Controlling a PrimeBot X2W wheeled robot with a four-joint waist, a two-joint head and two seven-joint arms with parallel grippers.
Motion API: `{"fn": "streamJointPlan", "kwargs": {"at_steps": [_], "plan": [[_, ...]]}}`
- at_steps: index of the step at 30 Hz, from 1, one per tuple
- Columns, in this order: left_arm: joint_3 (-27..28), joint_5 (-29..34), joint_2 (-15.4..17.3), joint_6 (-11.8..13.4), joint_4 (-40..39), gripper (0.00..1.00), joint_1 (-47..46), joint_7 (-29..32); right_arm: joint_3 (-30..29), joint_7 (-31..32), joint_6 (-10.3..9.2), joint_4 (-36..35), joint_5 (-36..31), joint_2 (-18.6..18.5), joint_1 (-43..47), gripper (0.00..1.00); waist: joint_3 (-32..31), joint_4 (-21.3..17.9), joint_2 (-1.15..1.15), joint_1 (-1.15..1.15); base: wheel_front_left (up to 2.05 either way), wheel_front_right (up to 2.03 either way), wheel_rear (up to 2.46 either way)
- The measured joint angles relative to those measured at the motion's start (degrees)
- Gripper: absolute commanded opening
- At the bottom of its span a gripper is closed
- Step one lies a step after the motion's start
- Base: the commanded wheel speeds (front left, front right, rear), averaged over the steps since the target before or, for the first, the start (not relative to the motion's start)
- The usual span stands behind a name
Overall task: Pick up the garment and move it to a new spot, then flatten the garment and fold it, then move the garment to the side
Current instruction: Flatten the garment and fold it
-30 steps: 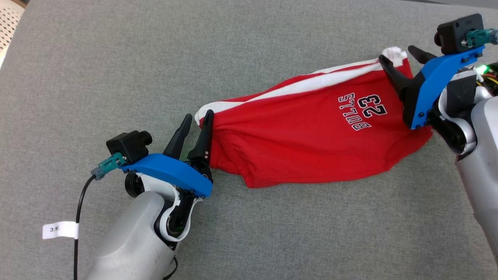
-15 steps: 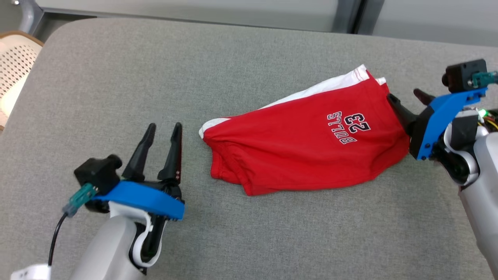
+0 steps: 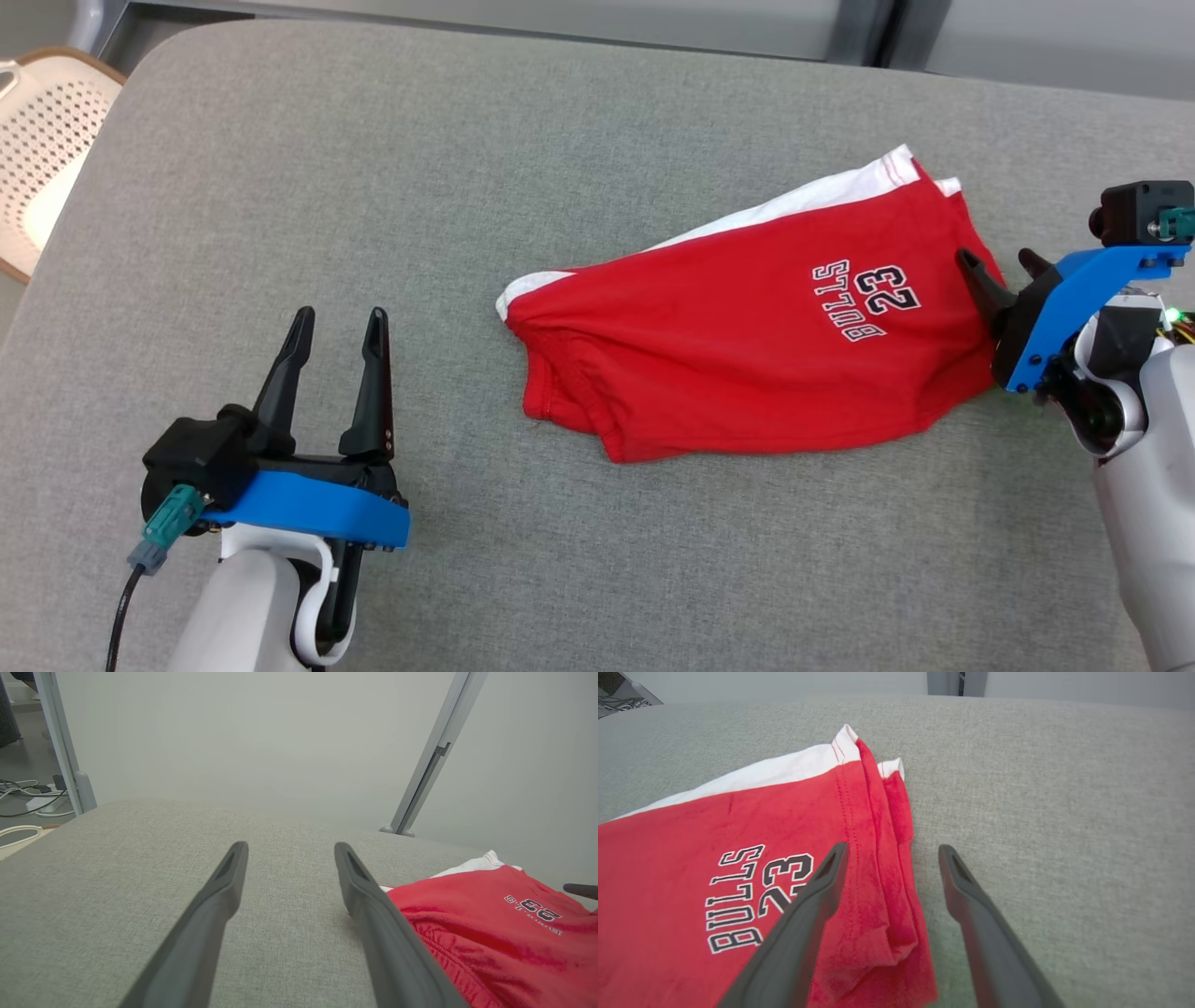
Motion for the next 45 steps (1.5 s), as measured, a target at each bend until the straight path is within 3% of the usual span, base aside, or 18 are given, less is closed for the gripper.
{"fn": "streamJointPlan", "kwargs": {"at_steps": [11,12,14,17,23,28,35,40,45], "plan": [[1.1,1.2,-1.8,-0.2,-0.1,1.0,0.6,0.0,-8.0,1.6,-0.09,8.2,-12.7,4.7,-4.5,1.0,1.8,2.7,0.0,0.01,0.0,0.0,0.0],[1.1,1.1,-1.9,-0.2,-0.2,1.0,0.7,0.0,-8.0,1.6,-0.1,8.3,-13.2,5.2,-4.5,0.92,1.7,2.8,0.0,0.01,0.0,0.0,0.0],[0.9,0.8,-1.9,-0.3,-0.3,1.0,0.9,0.0,-7.6,1.7,-0.11,8.4,-13.9,6.1,-4.5,0.0,1.5,2.8,0.0,0.01,0.0,0.0,0.0],[0.9,0.8,-1.7,-0.3,-0.4,1.0,1.4,0.0,-7.3,0.8,-0.08,8.2,-14.6,7.1,-4.0,0.0,1.1,2.5,0.0,0.01,0.0,0.0,0.0],[0.7,0.4,-1.2,-0.3,-0.3,1.0,2.9,0.0,-12.2,-3.1,0.0,5.7,-16.9,7.7,-0.4,0.0,-1.0,1.2,0.0,0.01,0.0,0.0,0.0],[0.5,0.4,-0.4,-0.3,-0.8,1.0,4.6,0.0,-16.9,-3.8,0.0,-0.5,-18.9,7.6,3.7,0.0,-3.1,-0.6,0.0,0.01,0.0,0.0,0.0],[-0.2,0.4,0.4,-0.3,-1.3,1.0,6.6,0.0,-21.6,0.4,0.0,-12.2,-22.4,6.2,10.2,0.0,-5.6,-3.2,0.0,0.01,0.0,0.0,0.0],[-0.8,0.3,0.5,-0.3,-1.5,1.0,6.8,0.0,-21.1,4.6,-0.01,-19.7,-23.7,5.8,12.3,0.0,-6.3,-3.9,0.0,0.0,0.0,0.0,0.0],[-1.8,-0.2,0.5,-0.3,-1.4,1.0,6.8,0.0,-15.2,8.9,-0.01,-24.2,-23.2,5.7,12.0,0.0,-6.5,-3.2,0.0,0.01,0.0,0.0,0.0]]}}
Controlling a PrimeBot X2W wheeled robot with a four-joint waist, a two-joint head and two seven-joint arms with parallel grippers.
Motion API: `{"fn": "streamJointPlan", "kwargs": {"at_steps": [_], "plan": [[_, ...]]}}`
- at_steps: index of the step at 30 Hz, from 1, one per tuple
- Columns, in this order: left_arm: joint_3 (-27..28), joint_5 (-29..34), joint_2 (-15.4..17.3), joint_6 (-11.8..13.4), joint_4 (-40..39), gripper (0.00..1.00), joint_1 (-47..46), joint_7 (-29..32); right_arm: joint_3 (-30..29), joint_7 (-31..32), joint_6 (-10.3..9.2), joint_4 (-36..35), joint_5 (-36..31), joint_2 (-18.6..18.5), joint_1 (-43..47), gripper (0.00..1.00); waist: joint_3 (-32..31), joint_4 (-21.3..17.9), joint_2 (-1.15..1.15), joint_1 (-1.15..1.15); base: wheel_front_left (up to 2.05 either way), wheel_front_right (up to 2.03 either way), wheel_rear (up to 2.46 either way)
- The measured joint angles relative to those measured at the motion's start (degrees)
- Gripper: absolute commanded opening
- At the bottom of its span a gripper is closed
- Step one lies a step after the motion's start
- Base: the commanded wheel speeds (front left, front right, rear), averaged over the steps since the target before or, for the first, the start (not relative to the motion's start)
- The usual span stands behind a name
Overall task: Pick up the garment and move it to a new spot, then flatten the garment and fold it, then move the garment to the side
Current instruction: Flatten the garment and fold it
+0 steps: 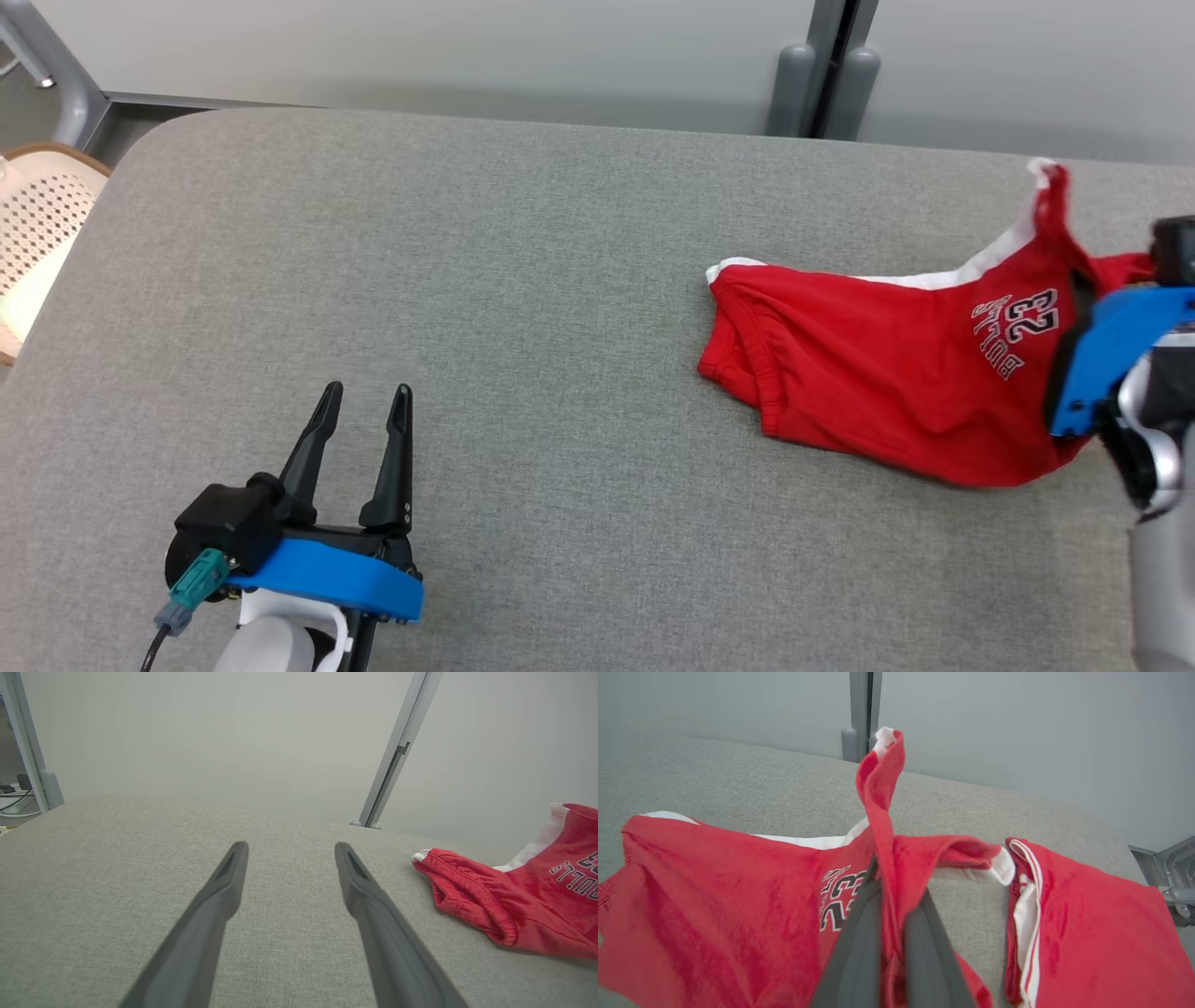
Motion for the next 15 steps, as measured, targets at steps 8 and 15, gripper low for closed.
{"fn": "streamJointPlan", "kwargs": {"at_steps": [8,15], "plan": [[-0.6,-0.4,0.0,0.0,0.2,1.0,-0.5,0.0,12.2,5.3,0.0,1.7,1.1,2.9,-4.1,0.0,0.0,1.9,0.0,0.0,0.0,0.0,0.0],[-1.4,-0.7,-0.3,0.0,0.5,1.0,-1.3,0.0,20.3,6.7,0.0,10.4,2.7,4.8,-9.3,0.0,0.8,3.9,0.0,0.0,0.0,0.0,0.0]]}}
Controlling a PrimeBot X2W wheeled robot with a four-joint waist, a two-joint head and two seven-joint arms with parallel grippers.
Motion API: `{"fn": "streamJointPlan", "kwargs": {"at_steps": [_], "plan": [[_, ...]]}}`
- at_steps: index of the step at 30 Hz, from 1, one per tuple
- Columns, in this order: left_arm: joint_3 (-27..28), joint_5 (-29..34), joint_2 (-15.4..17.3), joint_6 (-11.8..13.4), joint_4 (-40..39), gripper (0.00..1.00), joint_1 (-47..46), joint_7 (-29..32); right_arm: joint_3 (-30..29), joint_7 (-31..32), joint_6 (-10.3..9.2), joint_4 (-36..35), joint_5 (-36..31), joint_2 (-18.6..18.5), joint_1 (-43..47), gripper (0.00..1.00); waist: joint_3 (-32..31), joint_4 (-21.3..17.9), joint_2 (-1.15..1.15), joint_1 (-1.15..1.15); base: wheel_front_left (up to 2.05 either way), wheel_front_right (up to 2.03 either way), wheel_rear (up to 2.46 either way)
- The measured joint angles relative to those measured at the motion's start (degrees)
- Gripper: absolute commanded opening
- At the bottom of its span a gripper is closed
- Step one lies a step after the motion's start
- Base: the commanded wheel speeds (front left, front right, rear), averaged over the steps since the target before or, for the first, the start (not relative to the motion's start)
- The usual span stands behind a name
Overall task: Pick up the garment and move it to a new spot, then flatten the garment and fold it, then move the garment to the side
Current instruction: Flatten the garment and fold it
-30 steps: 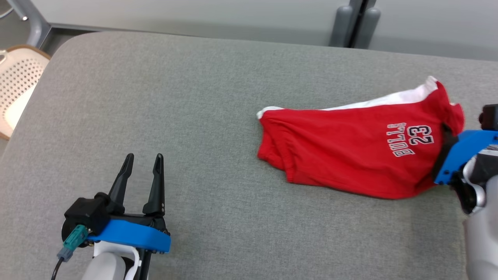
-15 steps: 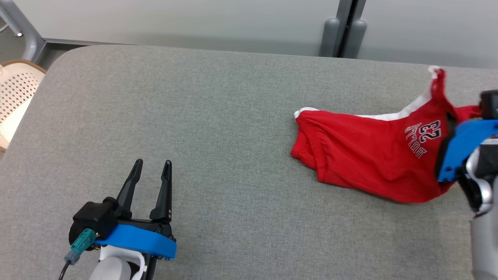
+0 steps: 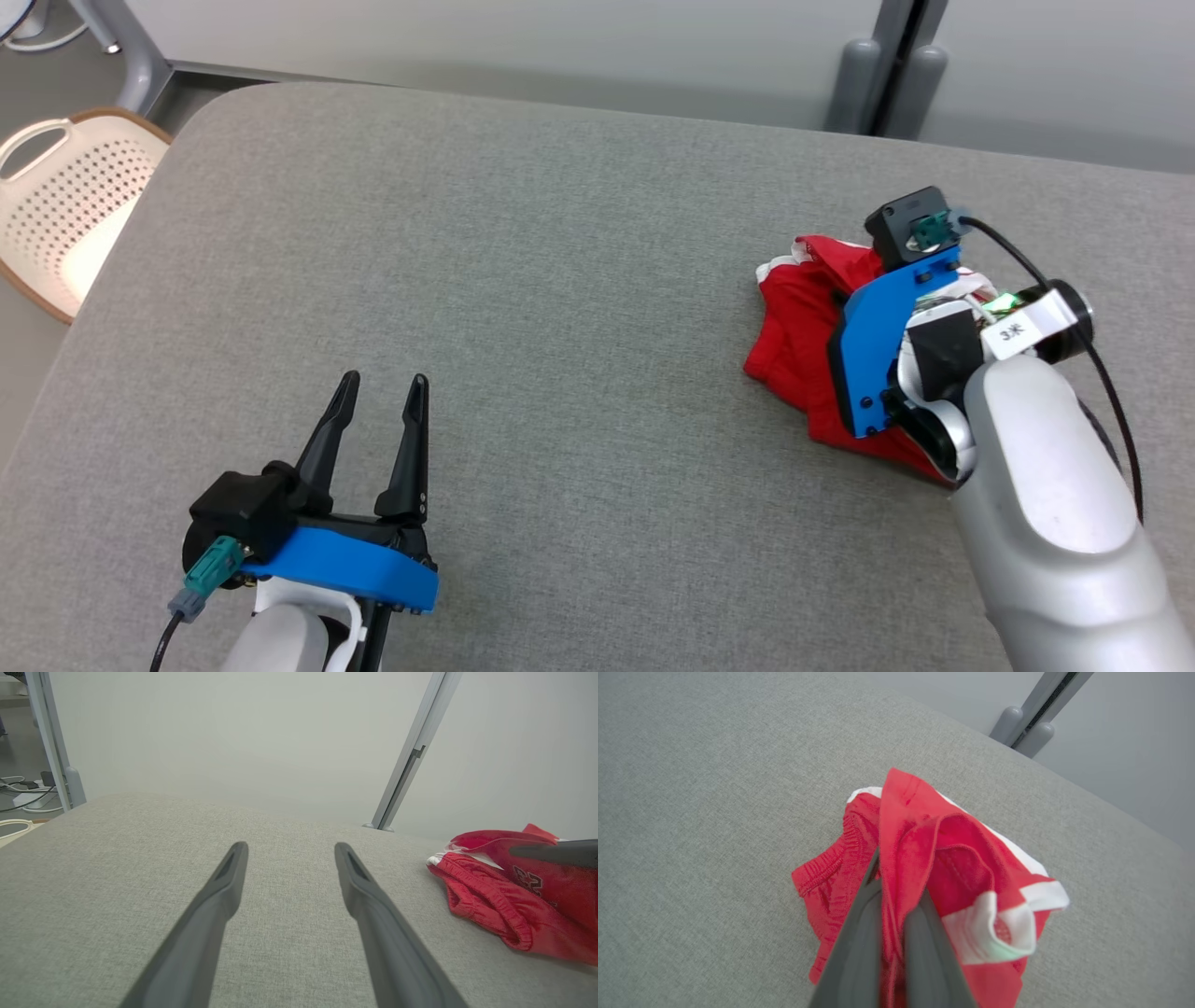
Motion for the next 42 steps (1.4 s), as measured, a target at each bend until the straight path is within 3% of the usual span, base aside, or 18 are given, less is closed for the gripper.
{"fn": "streamJointPlan", "kwargs": {"at_steps": [4,6,7,13,17,22,26,29,35,36,39,41,42], "plan": [[-0.5,-0.4,-0.4,0.0,0.2,1.0,-0.5,0.0,1.2,-1.2,0.0,4.8,0.6,0.9,-1.6,0.0,0.5,1.4,0.0,0.0,0.0,0.0,0.0],[-0.6,-0.4,-0.4,0.0,0.3,1.0,-0.7,0.0,1.4,-1.8,0.0,6.8,0.9,1.2,-2.2,0.58,0.7,1.9,0.0,0.0,0.0,0.0,0.0],[-0.6,-0.4,-0.5,0.0,0.4,1.0,-0.8,0.0,1.5,-2.2,0.0,7.6,1.0,1.3,-2.3,1.0,0.7,2.1,0.0,0.0,0.0,0.0,0.0],[0.1,-0.4,-0.3,0.0,0.6,1.0,-0.7,0.0,4.3,-5.5,0.0,8.8,4.8,1.9,-3.4,1.0,0.2,1.8,0.0,0.0,0.0,0.0,0.0],[0.9,-0.3,-0.1,0.0,0.8,1.0,0.3,0.0,7.5,-9.5,0.01,5.1,7.8,1.2,-3.6,1.0,-0.9,0.7,0.0,0.0,0.0,0.0,0.0],[1.7,-0.2,0.1,0.0,0.8,1.0,1.7,0.0,7.6,-12.8,0.0,-1.3,10.5,-1.5,-1.5,1.0,-2.6,-1.1,0.0,0.0,0.0,0.0,0.0],[2.2,0.1,0.3,0.0,0.7,1.0,2.6,0.0,4.0,-14.3,0.0,-6.4,10.7,-3.4,2.9,1.0,-3.9,-2.6,0.0,0.0,0.0,0.0,0.0],[2.6,0.2,0.3,0.0,0.1,1.0,2.9,0.0,-2.6,-14.6,0.0,-9.2,8.9,-4.1,8.1,1.0,-4.3,-3.7,0.0,0.0,0.0,0.0,0.0],[2.5,0.3,0.4,0.0,-0.5,1.0,2.8,0.0,-10.4,-15.3,0.0,-8.1,4.6,-2.7,13.4,1.0,-3.1,-3.7,0.0,0.0,0.0,0.0,0.0],[2.4,0.3,0.4,0.0,-0.5,1.0,2.6,0.0,-10.9,-15.3,0.0,-7.3,4.1,-2.3,13.8,0.95,-2.8,-3.6,0.0,0.0,0.0,0.0,0.0],[2.1,0.3,0.7,0.0,-0.6,1.0,1.9,0.0,-12.1,-15.8,0.0,-5.0,3.1,-1.0,13.7,0.34,-2.1,-3.1,0.0,0.0,0.0,0.0,0.0],[1.8,0.3,0.8,0.0,-0.5,1.0,1.6,0.0,-12.3,-16.0,0.0,-2.7,2.4,-0.4,13.0,0.0,-1.6,-2.6,0.0,0.0,0.0,0.0,0.0],[1.6,0.3,0.8,0.0,-0.5,1.0,1.3,0.0,-12.3,-16.0,0.0,-1.6,2.3,-0.1,12.4,0.0,-1.3,-2.4,0.0,0.0,0.0,0.0,0.0]]}}
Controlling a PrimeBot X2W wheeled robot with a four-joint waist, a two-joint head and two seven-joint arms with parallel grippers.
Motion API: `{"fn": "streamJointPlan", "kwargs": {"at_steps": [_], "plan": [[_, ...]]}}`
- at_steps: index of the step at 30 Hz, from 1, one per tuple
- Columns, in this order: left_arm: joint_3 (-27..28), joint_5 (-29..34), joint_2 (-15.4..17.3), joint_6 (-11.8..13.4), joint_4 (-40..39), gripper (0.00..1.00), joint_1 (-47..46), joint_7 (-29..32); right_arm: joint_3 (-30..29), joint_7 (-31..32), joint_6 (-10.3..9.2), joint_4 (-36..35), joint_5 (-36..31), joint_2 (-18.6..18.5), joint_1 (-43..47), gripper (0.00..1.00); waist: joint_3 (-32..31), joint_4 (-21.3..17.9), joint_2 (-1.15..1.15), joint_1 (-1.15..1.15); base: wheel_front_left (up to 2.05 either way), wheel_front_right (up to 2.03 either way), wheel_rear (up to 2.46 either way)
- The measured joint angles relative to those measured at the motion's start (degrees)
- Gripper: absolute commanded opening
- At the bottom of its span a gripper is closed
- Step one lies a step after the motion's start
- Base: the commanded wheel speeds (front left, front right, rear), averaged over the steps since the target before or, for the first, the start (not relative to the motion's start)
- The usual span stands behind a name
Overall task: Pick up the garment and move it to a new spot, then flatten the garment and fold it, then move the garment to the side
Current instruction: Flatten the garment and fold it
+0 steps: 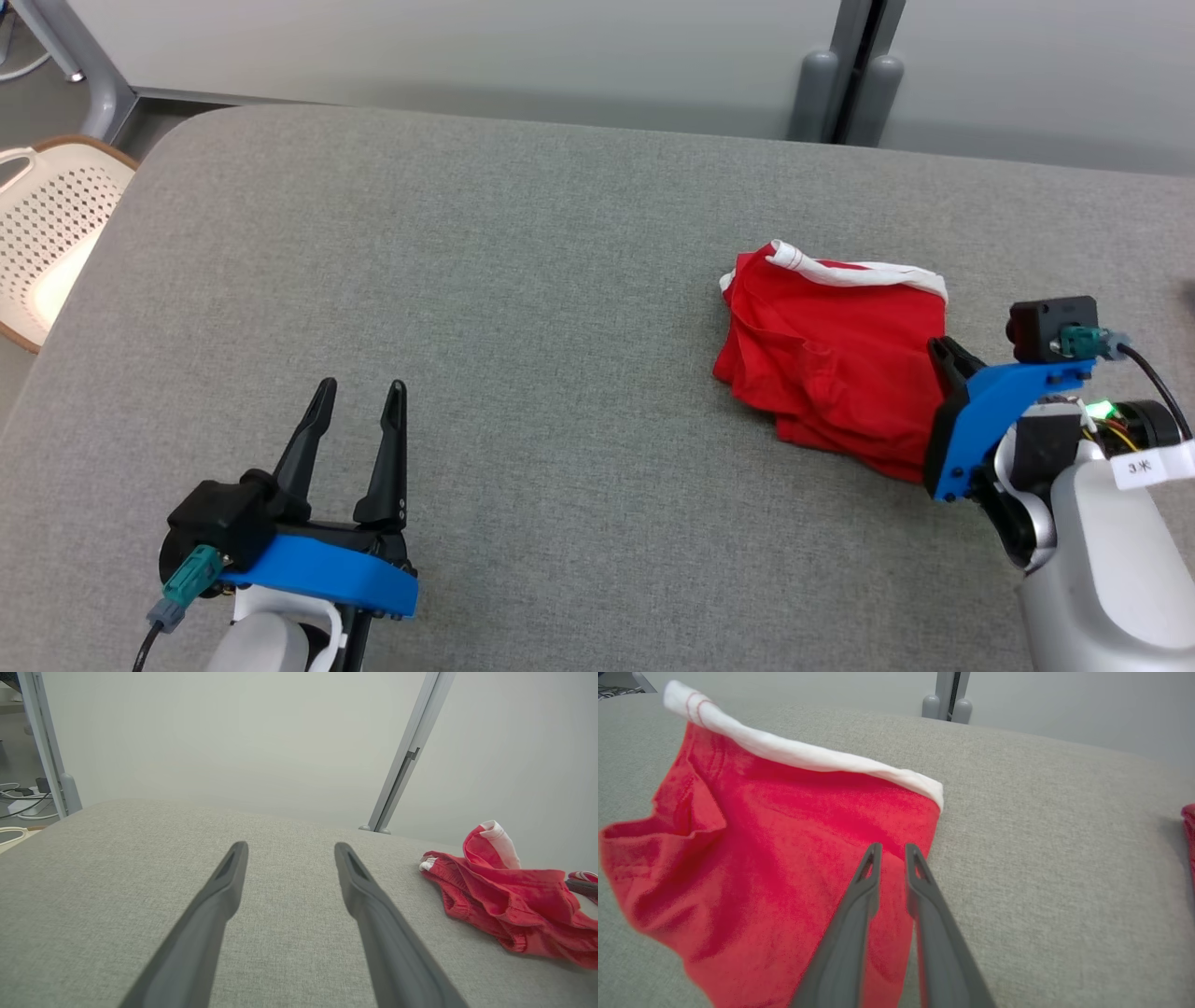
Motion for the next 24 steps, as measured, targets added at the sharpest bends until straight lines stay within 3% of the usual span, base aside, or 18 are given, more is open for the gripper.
{"fn": "streamJointPlan", "kwargs": {"at_steps": [13,24], "plan": [[-1.8,-0.2,-1.1,0.0,-0.1,1.0,-3.6,0.0,-1.2,-1.1,0.0,17.9,-3.0,1.3,-16.0,0.0,3.4,5.4,0.0,0.01,0.0,0.0,0.0],[-1.4,-0.6,-1.3,0.0,0.2,1.0,-3.9,0.0,0.3,-8.8,0.0,27.6,-3.1,2.0,-23.4,0.0,3.9,7.2,0.0,0.01,0.0,0.0,0.0]]}}
